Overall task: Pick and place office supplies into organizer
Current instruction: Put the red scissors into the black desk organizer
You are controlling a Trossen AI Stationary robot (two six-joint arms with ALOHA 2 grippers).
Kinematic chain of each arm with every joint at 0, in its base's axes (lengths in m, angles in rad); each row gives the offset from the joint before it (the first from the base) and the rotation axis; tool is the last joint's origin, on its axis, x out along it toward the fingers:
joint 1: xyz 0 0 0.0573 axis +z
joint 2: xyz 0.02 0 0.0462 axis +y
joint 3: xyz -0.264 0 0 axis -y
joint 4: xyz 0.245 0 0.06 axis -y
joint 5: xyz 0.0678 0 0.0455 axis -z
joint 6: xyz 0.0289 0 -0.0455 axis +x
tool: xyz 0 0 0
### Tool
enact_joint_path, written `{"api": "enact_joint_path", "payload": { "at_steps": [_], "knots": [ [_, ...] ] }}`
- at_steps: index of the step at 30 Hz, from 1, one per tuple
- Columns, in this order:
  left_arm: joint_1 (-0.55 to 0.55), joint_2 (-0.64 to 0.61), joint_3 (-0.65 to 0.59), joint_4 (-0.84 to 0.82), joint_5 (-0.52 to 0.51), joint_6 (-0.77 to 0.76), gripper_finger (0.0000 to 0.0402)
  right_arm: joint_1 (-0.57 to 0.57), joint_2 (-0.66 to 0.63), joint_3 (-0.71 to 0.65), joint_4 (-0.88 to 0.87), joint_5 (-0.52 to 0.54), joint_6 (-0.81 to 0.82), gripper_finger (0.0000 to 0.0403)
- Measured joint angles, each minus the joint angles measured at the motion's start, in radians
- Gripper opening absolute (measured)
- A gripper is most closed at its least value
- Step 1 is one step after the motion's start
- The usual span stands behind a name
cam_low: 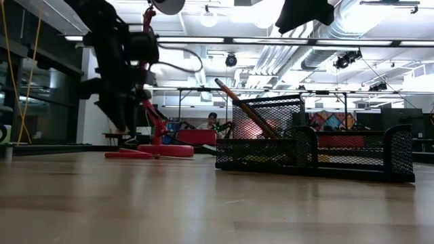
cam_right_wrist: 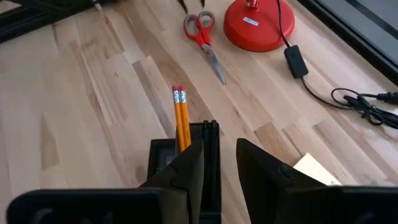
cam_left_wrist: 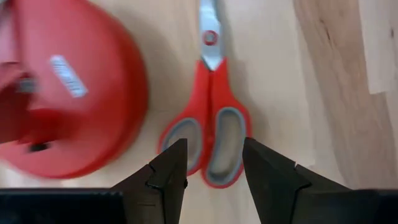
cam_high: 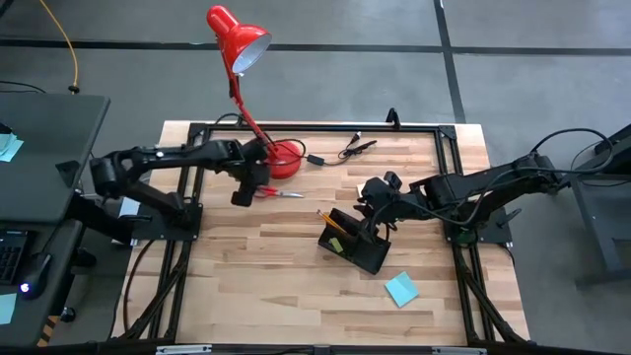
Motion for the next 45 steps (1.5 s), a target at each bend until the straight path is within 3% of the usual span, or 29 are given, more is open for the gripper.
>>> {"api": "enact_joint_path", "payload": {
  "at_steps": [17, 24, 39, 45],
  "knots": [
    [0.000, 0.142, 0.000, 0.011, -0.024, 0.177, 0.0145, 0.018, 0.000, 0.000, 0.022, 0.041, 0.042, 0.0085],
    [0.001, 0.151, 0.000, 0.061, -0.075, 0.199, 0.0145, 0.018, 0.000, 0.000, 0.031, 0.057, 0.061, 0.0085],
    [0.000, 0.259, 0.005, 0.056, -0.063, 0.228, 0.0144, 0.018, 0.000, 0.000, 0.039, 0.076, 0.079, 0.0085],
    [0.000, 0.274, 0.008, 0.042, -0.056, 0.228, 0.0096, 0.018, 0.000, 0.000, 0.038, 0.076, 0.087, 0.0085]
  ]
}}
